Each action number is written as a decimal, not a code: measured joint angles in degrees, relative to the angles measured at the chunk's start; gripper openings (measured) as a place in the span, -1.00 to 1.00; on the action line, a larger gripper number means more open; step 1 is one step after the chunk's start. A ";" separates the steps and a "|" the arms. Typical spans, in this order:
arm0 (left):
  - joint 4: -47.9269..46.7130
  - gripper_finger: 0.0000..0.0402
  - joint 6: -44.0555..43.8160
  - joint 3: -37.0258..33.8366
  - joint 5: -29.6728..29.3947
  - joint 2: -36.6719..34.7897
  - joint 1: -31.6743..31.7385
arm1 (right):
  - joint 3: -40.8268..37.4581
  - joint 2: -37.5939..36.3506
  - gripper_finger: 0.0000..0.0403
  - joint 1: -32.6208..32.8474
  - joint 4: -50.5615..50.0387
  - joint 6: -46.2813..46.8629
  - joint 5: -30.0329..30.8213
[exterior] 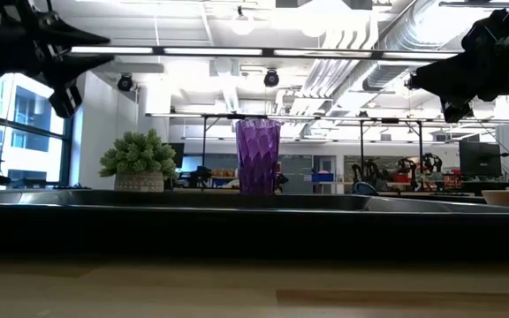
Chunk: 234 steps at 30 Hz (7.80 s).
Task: Pick and place plate/cup/fork/spoon on tray
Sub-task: Put the purple cup on the top right of the black tray
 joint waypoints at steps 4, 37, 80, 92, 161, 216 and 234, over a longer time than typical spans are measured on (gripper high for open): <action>-0.12 -0.57 0.08 2.36 -1.14 0.64 0.00 | 0.00 0.00 -0.65 -0.01 0.01 0.00 0.00; -9.77 -0.57 38.79 48.53 7.03 52.42 18.54 | 0.00 0.00 -0.65 -0.01 0.04 0.00 0.01; -31.66 -0.33 67.67 74.64 22.14 89.26 33.99 | 0.01 0.00 -0.65 0.00 0.04 0.61 0.02; -35.62 -0.33 71.45 74.60 22.38 92.58 31.55 | 0.00 0.00 -0.65 0.00 0.04 0.58 0.02; -39.26 -0.97 73.68 89.81 15.87 98.23 16.94 | -0.02 0.00 -0.65 -0.01 1.07 11.54 5.32; -43.18 -0.91 76.56 90.94 28.66 109.72 11.61 | -0.02 0.04 -0.65 0.01 15.08 13.53 16.41; -42.59 -0.72 79.73 90.94 27.93 109.72 11.56 | -0.02 0.04 -0.65 0.00 15.08 13.53 16.35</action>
